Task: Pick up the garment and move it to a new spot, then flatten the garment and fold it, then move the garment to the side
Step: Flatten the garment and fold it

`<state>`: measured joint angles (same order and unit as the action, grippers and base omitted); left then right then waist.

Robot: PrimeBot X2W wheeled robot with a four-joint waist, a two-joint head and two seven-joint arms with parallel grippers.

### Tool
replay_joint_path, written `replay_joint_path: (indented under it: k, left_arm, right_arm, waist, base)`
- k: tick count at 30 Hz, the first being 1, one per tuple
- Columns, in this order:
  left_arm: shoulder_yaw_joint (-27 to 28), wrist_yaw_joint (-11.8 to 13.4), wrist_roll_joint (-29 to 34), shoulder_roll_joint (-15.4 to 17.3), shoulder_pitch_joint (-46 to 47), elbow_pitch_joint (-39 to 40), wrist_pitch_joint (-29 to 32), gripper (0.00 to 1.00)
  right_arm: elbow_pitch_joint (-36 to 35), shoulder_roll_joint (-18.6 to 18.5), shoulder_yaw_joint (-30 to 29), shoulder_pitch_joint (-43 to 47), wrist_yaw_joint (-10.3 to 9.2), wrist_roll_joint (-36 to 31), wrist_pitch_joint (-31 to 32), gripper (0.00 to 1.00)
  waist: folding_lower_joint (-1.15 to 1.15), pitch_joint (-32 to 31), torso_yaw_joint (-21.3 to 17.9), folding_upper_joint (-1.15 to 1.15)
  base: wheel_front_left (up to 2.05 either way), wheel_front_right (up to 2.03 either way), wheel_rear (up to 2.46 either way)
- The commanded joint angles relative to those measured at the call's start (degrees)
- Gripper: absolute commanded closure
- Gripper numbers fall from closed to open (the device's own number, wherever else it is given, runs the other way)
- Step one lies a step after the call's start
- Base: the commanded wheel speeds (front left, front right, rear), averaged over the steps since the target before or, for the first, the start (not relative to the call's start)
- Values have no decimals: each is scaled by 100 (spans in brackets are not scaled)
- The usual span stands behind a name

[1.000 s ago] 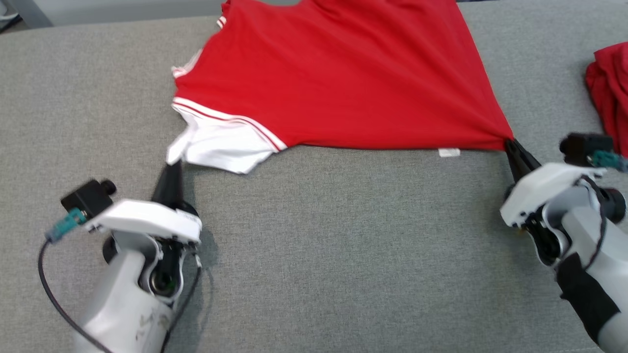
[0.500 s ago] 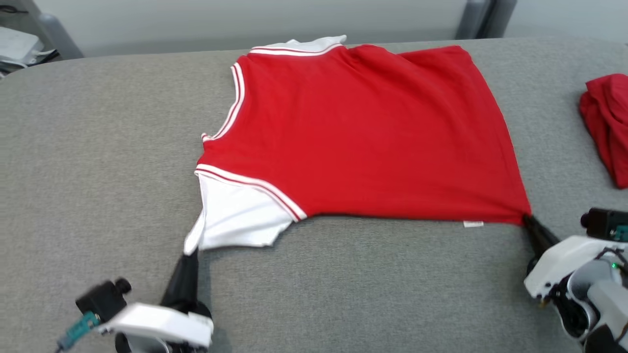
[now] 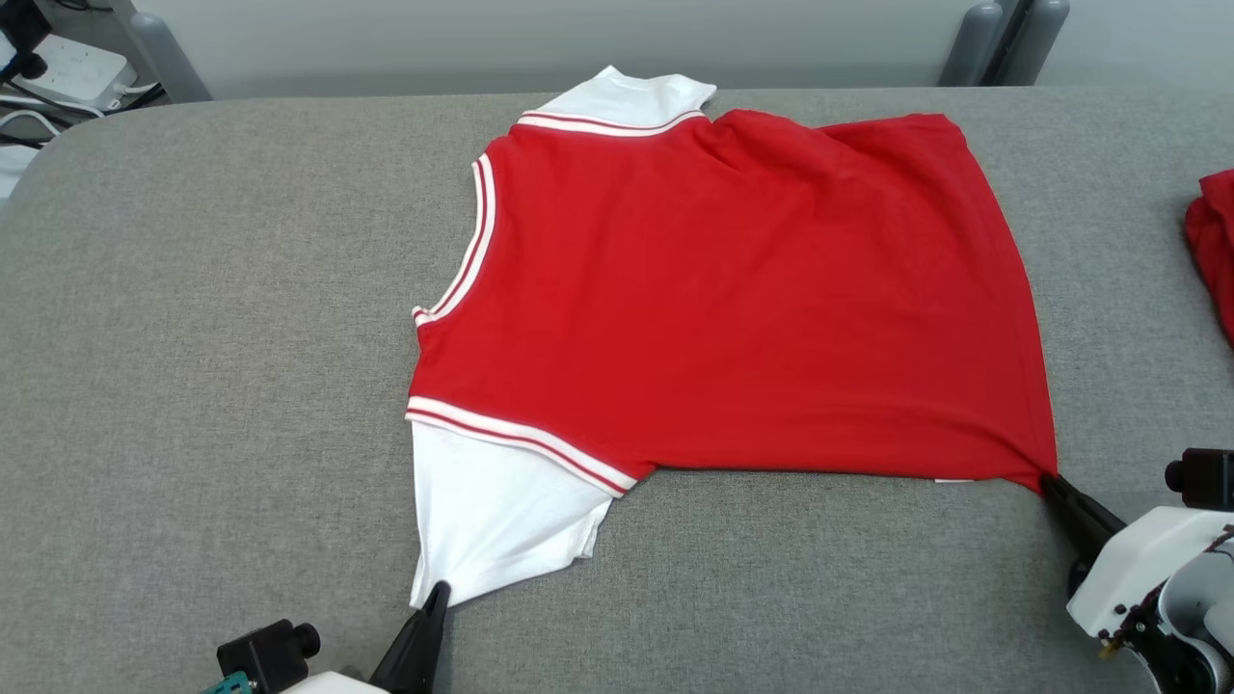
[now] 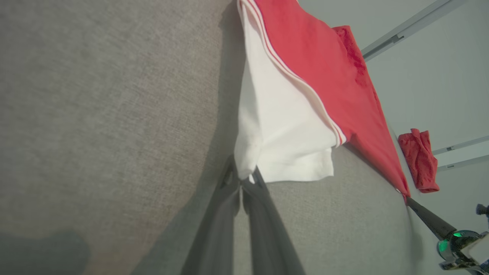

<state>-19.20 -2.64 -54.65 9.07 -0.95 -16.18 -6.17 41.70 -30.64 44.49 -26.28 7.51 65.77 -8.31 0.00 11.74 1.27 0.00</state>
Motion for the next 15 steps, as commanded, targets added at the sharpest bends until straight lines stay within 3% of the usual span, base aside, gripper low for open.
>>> replay_joint_path:
  k: [1,10,15]
  left_arm:
    - [145,95,-29,157,-98,202,105,100]
    - [212,55,-159,401,-480,585,235,100]
    - [180,4,-279,453,-504,320,420,100]
  right_arm:
    - [-138,-204,207,415,-2,77,134,100]
    - [-871,-821,291,979,-2,318,109,100]
    - [-728,-809,197,1057,-2,58,-230,100]
  waist:
    - [0,-18,-18,0]
    - [0,-91,-54,0]
    - [0,-134,-121,0]
  base:
    - [0,0,0]
    - [0,0,0]
    - [0,0,0]
